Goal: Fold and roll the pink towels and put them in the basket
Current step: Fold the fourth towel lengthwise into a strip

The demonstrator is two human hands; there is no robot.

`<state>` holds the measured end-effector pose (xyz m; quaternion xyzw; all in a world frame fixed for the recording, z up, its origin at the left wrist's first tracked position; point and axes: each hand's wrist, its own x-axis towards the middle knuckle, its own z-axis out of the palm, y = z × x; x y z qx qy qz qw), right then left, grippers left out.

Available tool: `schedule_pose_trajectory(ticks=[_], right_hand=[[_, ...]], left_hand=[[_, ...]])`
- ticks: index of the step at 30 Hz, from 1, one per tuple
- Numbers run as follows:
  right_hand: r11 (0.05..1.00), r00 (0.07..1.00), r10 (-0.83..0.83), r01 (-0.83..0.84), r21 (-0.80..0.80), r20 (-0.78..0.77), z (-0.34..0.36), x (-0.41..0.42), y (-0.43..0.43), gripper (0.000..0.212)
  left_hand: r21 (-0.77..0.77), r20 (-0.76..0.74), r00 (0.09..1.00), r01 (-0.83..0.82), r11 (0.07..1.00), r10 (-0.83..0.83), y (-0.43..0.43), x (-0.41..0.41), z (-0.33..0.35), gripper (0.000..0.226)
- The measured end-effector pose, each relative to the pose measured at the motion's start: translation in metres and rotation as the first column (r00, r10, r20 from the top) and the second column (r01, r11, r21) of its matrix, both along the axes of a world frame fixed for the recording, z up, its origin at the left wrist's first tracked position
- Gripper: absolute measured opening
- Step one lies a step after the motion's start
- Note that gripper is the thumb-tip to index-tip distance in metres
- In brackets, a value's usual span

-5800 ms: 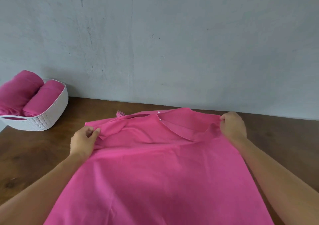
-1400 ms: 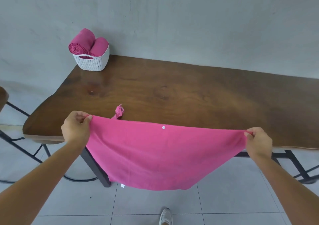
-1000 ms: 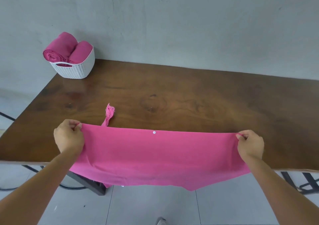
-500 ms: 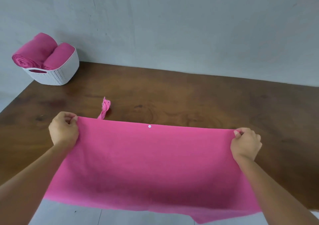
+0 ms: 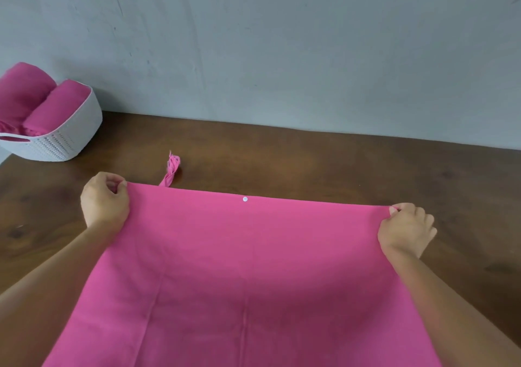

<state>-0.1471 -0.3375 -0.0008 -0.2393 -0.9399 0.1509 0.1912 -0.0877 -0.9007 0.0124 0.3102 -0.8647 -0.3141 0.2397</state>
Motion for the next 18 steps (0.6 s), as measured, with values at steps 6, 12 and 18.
schedule_pose_trajectory(ticks=[6,12,18], right_hand=[[1.000,1.000,-0.005,0.004,0.031,0.016,-0.002,-0.051,-0.003,0.016],[0.999,1.000,0.008,-0.008,0.049,0.005,0.000,-0.106,-0.012,0.015],[0.998,1.000,0.003,-0.002,0.058,-0.014,-0.003,-0.155,-0.018,0.017]], left_hand=[[-0.008,0.009,1.000,0.024,1.000,-0.024,-0.006,-0.051,-0.002,0.005],[0.073,0.005,0.998,-0.064,0.995,0.063,-0.010,-0.096,0.003,0.009],[0.077,-0.016,0.998,-0.059,0.995,0.060,-0.017,-0.149,0.005,0.012]])
